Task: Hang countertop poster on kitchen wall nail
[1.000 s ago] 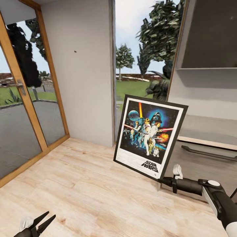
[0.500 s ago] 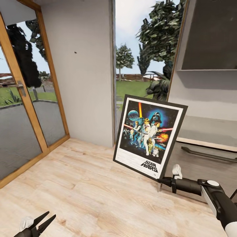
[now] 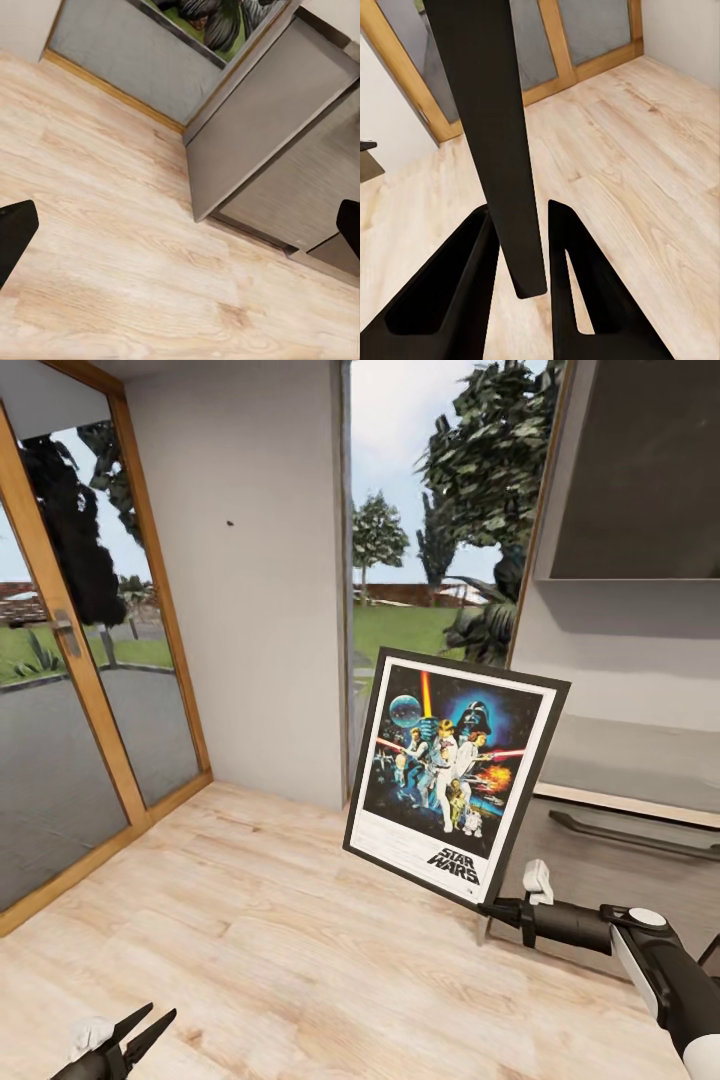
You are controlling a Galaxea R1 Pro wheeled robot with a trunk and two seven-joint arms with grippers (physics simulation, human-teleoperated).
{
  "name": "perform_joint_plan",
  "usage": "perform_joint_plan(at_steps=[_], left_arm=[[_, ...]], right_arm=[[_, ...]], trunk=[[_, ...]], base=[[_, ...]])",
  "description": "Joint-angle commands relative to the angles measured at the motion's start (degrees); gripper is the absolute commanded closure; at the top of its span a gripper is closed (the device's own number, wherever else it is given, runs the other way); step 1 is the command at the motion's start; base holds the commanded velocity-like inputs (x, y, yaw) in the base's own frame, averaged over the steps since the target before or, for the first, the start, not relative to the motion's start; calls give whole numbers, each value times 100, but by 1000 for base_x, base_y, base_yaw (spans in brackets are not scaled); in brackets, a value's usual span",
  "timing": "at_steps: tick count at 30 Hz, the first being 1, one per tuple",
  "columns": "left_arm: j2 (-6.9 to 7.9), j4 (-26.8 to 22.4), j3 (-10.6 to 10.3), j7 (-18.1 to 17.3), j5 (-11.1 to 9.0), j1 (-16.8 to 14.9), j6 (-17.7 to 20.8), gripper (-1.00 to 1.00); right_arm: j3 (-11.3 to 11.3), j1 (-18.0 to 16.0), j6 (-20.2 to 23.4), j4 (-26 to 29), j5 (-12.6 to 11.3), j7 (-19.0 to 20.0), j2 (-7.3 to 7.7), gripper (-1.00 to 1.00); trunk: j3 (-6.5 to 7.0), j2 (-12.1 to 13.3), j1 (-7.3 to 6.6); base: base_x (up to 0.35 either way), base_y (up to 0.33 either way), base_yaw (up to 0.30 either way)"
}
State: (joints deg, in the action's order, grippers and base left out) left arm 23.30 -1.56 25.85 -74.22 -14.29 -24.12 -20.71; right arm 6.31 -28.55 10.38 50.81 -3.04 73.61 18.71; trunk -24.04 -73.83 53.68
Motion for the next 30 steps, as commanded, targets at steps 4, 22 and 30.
perform_joint_plan(at_steps=[4, 22, 30], left_arm=[[-99, 12, -34, 92, -50, -5, -29, -100], [-233, 16, -35, 435, -47, -5, -29, -100], [-237, 16, -36, 435, -47, -5, -29, -100]], right_arm=[[2, -3, 75, -1, -30, 22, 2, 100], [8, -4, 95, 4, -30, 22, 5, 100], [11, -4, 94, 5, -30, 22, 3, 100]], trunk=[[35, 158, -89], [238, 880, -484], [381, 1201, -660]], base=[[0, 0, 0], [0, 0, 0], [0, 0, 0]])
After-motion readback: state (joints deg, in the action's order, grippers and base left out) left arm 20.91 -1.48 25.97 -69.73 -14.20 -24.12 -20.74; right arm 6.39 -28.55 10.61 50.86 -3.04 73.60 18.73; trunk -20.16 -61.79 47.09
